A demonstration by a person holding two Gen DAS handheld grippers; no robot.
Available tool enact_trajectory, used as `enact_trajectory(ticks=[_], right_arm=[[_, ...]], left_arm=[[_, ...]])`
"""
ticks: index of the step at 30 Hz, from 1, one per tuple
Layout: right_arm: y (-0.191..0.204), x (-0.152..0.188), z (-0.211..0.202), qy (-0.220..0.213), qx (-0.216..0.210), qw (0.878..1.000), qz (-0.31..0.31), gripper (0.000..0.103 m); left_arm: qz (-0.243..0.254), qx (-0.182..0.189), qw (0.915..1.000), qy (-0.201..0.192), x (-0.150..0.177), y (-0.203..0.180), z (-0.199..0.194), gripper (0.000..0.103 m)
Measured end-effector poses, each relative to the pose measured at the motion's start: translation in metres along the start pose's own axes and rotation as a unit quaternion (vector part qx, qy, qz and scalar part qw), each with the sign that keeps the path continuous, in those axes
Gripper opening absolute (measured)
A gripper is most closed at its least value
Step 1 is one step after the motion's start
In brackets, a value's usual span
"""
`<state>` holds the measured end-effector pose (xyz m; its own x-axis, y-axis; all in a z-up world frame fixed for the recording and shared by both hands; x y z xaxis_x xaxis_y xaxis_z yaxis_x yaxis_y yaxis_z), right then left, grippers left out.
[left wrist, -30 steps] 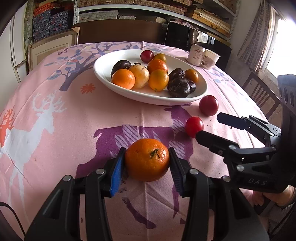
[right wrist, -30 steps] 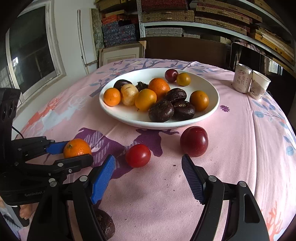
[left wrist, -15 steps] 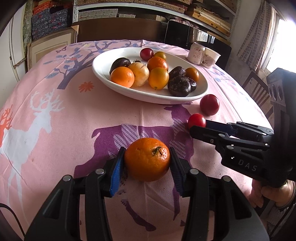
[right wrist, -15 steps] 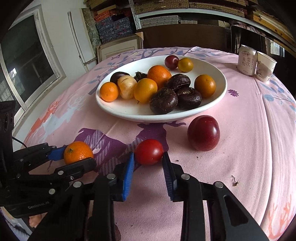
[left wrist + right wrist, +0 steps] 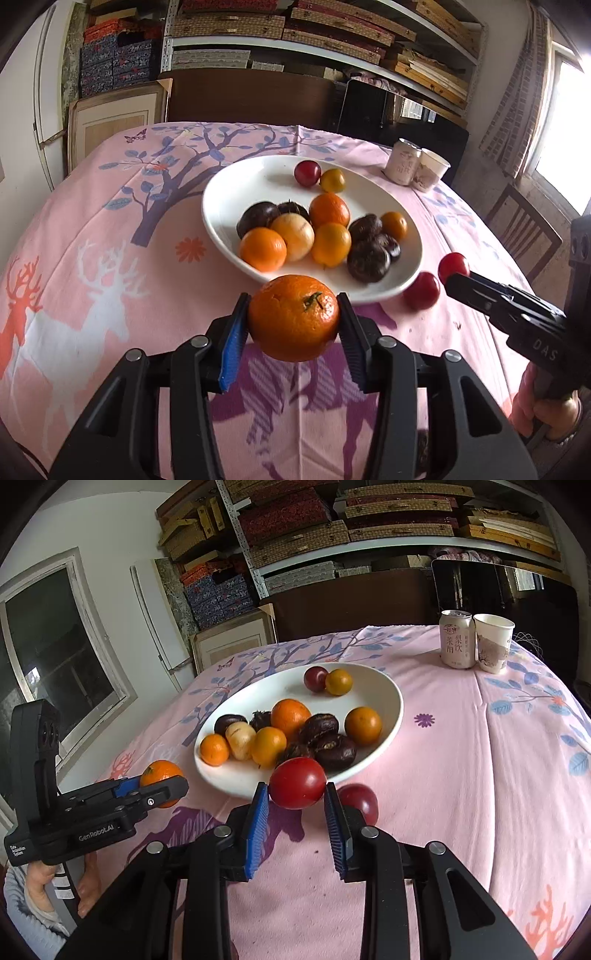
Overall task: Organize fruits
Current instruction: 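Place the orange and small red tomato on the plate, open both grippers, then grasp a dark brown fruit with the left gripper while the right gripper grasps a large red plum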
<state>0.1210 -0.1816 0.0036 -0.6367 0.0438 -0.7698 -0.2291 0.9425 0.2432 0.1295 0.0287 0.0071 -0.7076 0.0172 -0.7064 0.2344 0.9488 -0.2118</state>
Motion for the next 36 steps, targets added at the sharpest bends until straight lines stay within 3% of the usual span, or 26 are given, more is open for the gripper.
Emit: enact_trajectory(ticks=[4,8,9,10,11,12,13,17,20,24,27,32,36], right_arm=[[-0.007,-0.036,0.024,-0.004,0.009,1.000,0.015,0.031],[-0.016,-0.065,0.058,-0.010,0.006,0.999,0.045,0.031],[-0.019,-0.068,0.066,-0.008,0.001,0.999,0.051,0.033],[-0.020,-0.070,0.074,-0.007,-0.005,0.998,0.056,0.036],[-0.022,-0.069,0.081,-0.001,-0.007,0.998,0.054,0.050],[-0.022,-0.067,0.086,0.005,-0.005,0.999,0.048,0.057],[-0.024,-0.065,0.089,0.007,0.003,0.999,0.048,0.057],[-0.031,-0.061,0.075,-0.008,0.002,0.998,0.063,0.057],[-0.032,-0.051,0.052,-0.023,0.014,0.998,0.058,0.060],[-0.034,-0.032,0.024,-0.037,0.029,0.998,0.045,0.066],[-0.042,-0.007,0.009,-0.023,0.044,0.997,0.051,0.069],[-0.051,0.019,-0.008,-0.012,0.065,0.996,0.059,0.076],[-0.056,0.020,-0.011,-0.016,0.074,0.995,0.069,0.079]], left_arm=[[-0.017,0.011,0.9998,-0.003,-0.025,-0.005,0.024,0.045],[0.004,0.020,0.9998,0.004,-0.027,-0.022,0.044,0.045],[0.011,0.015,0.9998,0.004,-0.027,-0.025,0.047,0.046],[0.015,0.006,0.9999,-0.001,-0.026,-0.026,0.048,0.054],[0.016,0.003,0.9998,-0.006,-0.026,-0.026,0.048,0.059],[0.013,0.006,0.9998,-0.010,-0.028,-0.026,0.047,0.061],[0.006,0.011,0.9998,-0.014,-0.029,-0.024,0.045,0.066],[-0.001,0.005,0.9995,-0.031,-0.026,-0.021,0.037,0.078],[0.016,-0.012,0.9994,-0.030,-0.015,-0.020,0.030,0.078],[0.023,0.003,0.9996,-0.018,0.004,-0.020,0.014,0.078],[0.032,-0.002,0.9993,-0.021,0.022,-0.022,-0.002,0.087],[0.039,0.036,0.9985,-0.011,0.055,-0.030,-0.025,0.087],[0.085,0.065,0.9942,0.006,0.076,-0.054,-0.030,0.087]])
Point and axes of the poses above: each gripper's, at about its wrist camera, not at the fingertips, and z roughly the way its jaws point, y to its left, x to its underside, the point moved 1 cm from there along z, roughly the way its jaws point, and after that the axes turned 3 degrees about x, right-handed, at the moved point
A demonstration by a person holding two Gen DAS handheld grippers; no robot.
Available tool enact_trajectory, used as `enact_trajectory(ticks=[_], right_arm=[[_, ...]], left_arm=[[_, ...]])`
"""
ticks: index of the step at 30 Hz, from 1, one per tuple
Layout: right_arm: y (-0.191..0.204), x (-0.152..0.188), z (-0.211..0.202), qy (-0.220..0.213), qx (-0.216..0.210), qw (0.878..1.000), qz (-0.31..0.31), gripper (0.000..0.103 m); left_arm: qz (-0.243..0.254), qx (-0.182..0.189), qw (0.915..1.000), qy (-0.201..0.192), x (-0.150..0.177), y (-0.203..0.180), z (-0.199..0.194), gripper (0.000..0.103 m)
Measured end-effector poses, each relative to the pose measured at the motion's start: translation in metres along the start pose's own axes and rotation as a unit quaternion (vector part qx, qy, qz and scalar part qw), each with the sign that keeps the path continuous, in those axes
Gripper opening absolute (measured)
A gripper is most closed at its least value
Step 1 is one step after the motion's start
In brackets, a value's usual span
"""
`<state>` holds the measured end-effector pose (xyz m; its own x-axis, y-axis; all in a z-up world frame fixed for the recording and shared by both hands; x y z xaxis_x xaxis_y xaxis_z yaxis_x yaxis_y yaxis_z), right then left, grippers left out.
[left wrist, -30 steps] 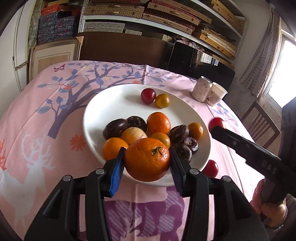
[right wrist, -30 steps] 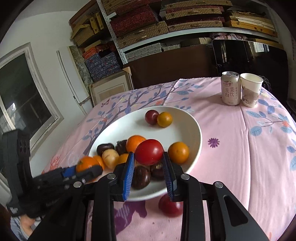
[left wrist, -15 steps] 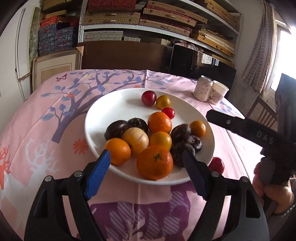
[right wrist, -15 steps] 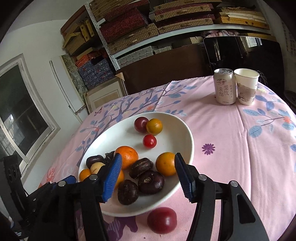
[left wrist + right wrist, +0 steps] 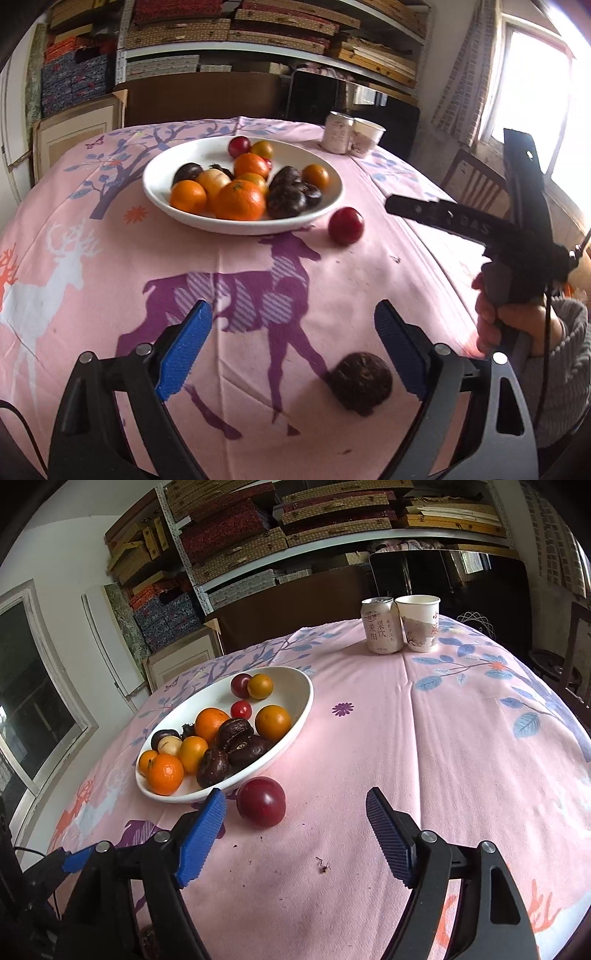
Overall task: Organize fruits
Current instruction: 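Grasp a dark brown fruit with the left gripper while the right gripper grasps a large red plum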
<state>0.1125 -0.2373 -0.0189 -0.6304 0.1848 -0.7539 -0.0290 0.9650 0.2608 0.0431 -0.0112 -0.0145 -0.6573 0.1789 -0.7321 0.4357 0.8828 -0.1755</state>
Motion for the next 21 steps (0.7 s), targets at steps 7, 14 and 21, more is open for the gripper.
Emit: enact_trajectory(ticks=[7,14,21], right_arm=[[-0.003,0.000,0.005,0.012,0.004,1.000,0.006,0.082],[-0.003,0.000,0.006,0.018,0.008,1.000,0.005,0.085],[-0.004,0.001,0.008,0.023,0.011,1.000,0.004,0.085]], left_arm=[[0.053,0.051,0.9957,0.057,0.010,-0.028,0.017,0.087],[0.041,0.064,0.9915,0.105,0.014,-0.025,0.033,0.061],[0.065,0.058,0.9895,0.116,0.020,-0.036,0.028,0.042]])
Point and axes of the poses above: each gripper's, at about its wrist camera, not at the fingertips, and z roughly the way its jaws point, y to its left, x to its underside, the point moved 1 cm from there along z, roughly the way its jaws point, and after that the axes turned 3 degrees about x, right-handed, at the moved point
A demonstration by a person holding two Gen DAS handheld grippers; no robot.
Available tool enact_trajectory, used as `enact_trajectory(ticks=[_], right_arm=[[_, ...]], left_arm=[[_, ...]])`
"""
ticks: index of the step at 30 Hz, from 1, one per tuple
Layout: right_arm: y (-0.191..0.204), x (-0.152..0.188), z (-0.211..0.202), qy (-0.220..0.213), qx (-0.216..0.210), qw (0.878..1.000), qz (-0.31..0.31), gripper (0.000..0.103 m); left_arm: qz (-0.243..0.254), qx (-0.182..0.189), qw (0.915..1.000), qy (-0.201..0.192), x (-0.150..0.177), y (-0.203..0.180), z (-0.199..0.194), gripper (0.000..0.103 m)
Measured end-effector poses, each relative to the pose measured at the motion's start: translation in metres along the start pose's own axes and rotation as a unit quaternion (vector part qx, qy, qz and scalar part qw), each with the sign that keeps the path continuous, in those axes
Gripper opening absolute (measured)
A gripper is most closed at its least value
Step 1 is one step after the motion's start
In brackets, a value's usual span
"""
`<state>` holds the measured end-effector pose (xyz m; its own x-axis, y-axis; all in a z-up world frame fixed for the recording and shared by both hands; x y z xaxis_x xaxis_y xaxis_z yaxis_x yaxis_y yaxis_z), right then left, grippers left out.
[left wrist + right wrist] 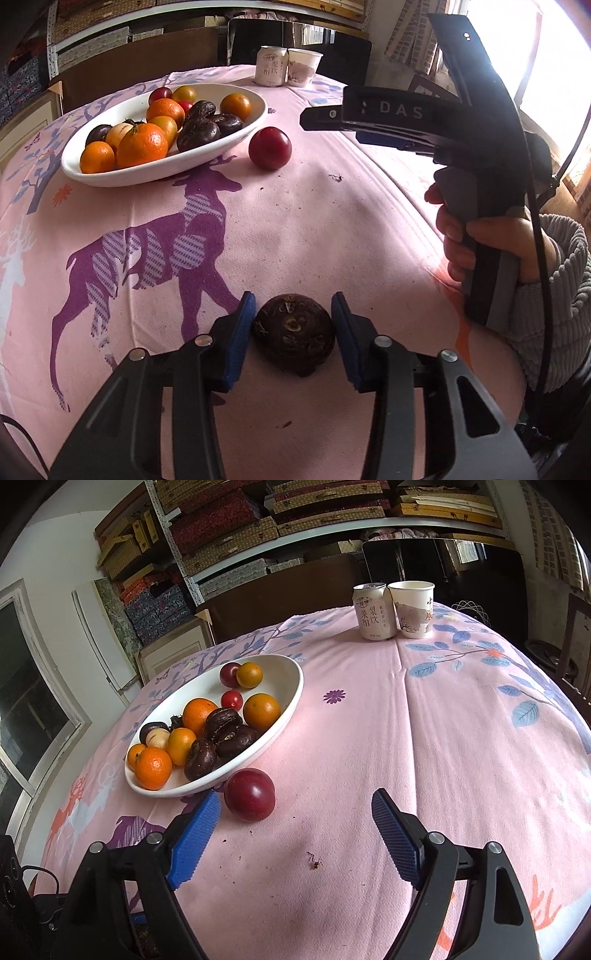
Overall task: Organize fruits
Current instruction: 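Grasp a dark brown fruit with the left gripper while the right gripper grasps a large red plum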
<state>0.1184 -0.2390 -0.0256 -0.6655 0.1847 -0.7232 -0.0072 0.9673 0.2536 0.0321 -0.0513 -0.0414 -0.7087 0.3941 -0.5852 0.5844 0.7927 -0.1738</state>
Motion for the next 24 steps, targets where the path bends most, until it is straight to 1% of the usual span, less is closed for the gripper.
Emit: enact_trajectory(ticks=[5,7,8,9,11,12,15,17,18,20,22,24], right_arm=[[0.000,0.001,0.002,0.003,0.000,1.000,-0.002,0.085],[0.000,0.002,0.002,0.004,0.000,1.000,-0.003,0.085],[0.000,0.001,0.002,0.004,0.000,1.000,-0.003,0.085],[0.000,0.002,0.002,0.004,0.001,1.000,-0.003,0.085],[0.001,0.002,0.004,0.007,0.002,1.000,-0.005,0.085],[0.002,0.003,0.004,0.008,0.002,1.000,-0.007,0.085],[0.007,0.005,0.007,0.011,-0.001,1.000,-0.016,0.085],[0.013,0.005,0.010,0.014,-0.005,1.000,-0.026,0.085],[0.017,0.004,0.012,0.016,-0.006,0.999,-0.033,0.085],[0.027,0.003,0.019,0.023,-0.002,0.998,-0.054,0.085],[0.038,0.000,0.027,0.029,0.010,0.996,-0.079,0.085],[0.048,-0.003,0.036,0.034,0.025,0.994,-0.099,0.084]], left_arm=[[-0.005,-0.001,1.0000,-0.004,0.009,-0.003,-0.007,0.041],[-0.008,-0.009,0.9998,-0.012,0.010,-0.002,-0.010,0.041],[-0.010,-0.019,0.9996,-0.019,0.008,-0.001,-0.013,0.041],[-0.009,-0.035,0.9990,-0.027,0.005,0.002,-0.015,0.041],[-0.003,-0.089,0.9951,-0.044,-0.006,0.011,-0.018,0.041],[-0.008,-0.106,0.9931,-0.048,-0.013,0.019,-0.018,0.041],[-0.052,-0.121,0.9889,-0.069,-0.036,0.050,-0.021,0.041],[-0.079,-0.138,0.9834,-0.087,-0.046,0.067,-0.021,0.041],[-0.092,-0.140,0.9815,-0.094,-0.047,0.073,-0.021,0.041],[-0.113,-0.135,0.9802,-0.091,-0.044,0.084,-0.015,0.041],[-0.116,-0.137,0.9801,-0.084,-0.041,0.088,-0.012,0.041],[-0.121,-0.135,0.9795,-0.087,-0.040,0.091,-0.013,0.041]])
Point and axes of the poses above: each gripper's, at about its wrist camera, not at the fingertips, and z roughly the way its jaws point, y to its left, x to its underside, the point moved 1 cm from there along z, roughly the way its jaws point, and after that the axes turned 3 degrees about x, right-handed, at the moved point
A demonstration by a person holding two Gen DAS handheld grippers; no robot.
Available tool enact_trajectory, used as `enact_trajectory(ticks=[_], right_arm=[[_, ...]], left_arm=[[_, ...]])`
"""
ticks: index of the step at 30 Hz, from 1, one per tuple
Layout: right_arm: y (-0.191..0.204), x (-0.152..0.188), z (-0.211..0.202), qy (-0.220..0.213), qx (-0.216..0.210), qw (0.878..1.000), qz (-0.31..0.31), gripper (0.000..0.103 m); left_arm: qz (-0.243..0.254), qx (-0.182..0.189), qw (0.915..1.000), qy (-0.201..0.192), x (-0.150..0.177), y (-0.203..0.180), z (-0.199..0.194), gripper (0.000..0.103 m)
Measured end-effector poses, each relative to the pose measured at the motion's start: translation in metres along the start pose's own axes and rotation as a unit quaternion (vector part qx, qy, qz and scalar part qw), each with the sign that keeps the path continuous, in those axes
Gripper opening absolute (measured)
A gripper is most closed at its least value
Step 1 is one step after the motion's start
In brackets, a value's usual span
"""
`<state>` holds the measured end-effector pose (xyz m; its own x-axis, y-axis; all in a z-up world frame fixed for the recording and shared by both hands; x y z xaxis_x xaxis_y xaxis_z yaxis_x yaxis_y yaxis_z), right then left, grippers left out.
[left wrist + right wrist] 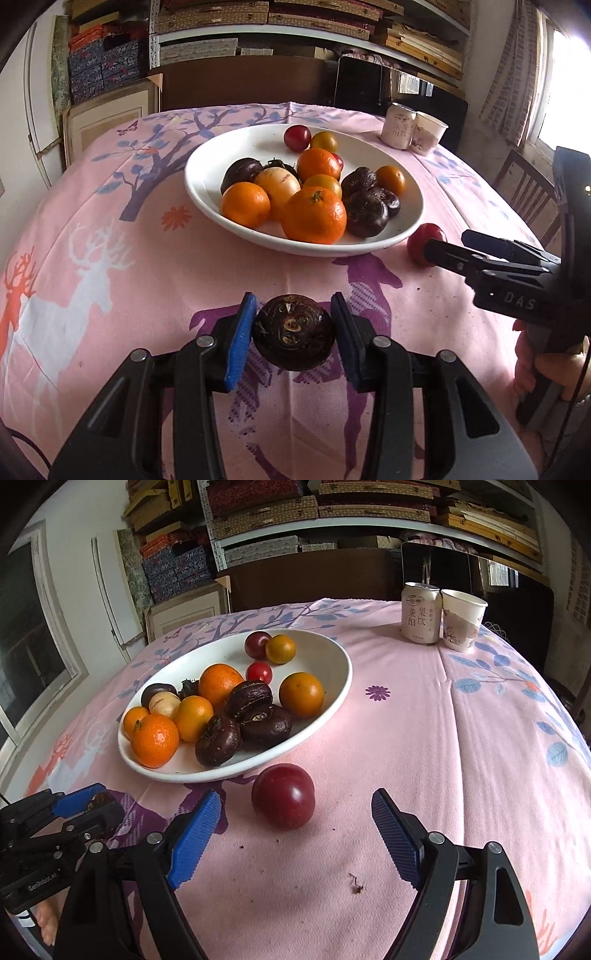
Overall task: Organize fruits
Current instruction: 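Grasp a dark brown fruit with the left gripper while the right gripper grasps a large red plum, then lower the dark brown fruit and red plum onto the plate, open both grippers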
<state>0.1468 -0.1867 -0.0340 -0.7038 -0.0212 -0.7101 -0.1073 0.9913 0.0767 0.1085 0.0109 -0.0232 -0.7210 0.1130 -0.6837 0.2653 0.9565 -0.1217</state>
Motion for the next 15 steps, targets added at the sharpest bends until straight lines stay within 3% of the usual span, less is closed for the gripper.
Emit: enact_trajectory(ticks=[2,4,5,6,11,15], right_arm=[[0.006,-0.003,0.009,0.013,0.008,1.000,-0.012,0.079],[0.006,-0.002,0.015,0.032,0.000,0.999,-0.014,0.062],[0.004,-0.001,0.017,0.038,-0.007,0.999,-0.010,0.046],[0.002,0.000,0.017,0.042,-0.016,0.999,-0.004,0.039],[-0.003,0.010,0.005,0.035,-0.044,0.998,0.014,0.039],[0.006,0.021,-0.020,0.003,-0.064,0.998,0.007,0.039]], left_arm=[[-0.004,0.004,1.0000,-0.001,-0.001,0.002,0.001,0.041],[-0.005,0.006,1.0000,0.003,0.000,0.003,0.003,0.041],[-0.006,0.007,0.9999,0.006,0.001,0.003,0.004,0.041],[-0.006,0.009,0.9999,0.009,0.001,0.003,0.005,0.041],[-0.003,0.007,0.9998,0.016,0.006,0.002,0.009,0.041],[-0.003,0.012,0.9998,0.013,0.007,0.001,0.007,0.041]])
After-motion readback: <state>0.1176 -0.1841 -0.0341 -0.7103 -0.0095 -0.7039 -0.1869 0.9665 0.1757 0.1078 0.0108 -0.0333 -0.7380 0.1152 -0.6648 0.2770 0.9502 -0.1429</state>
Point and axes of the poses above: each gripper's, at about its wrist camera, not at the fingertips, and z roughly the way its jaws point, y to its left, x to its underside, the point moved 1 cm from there along z, roughly the way its jaws point, and after that the axes turned 3 degrees about x, right-handed, at the moved point
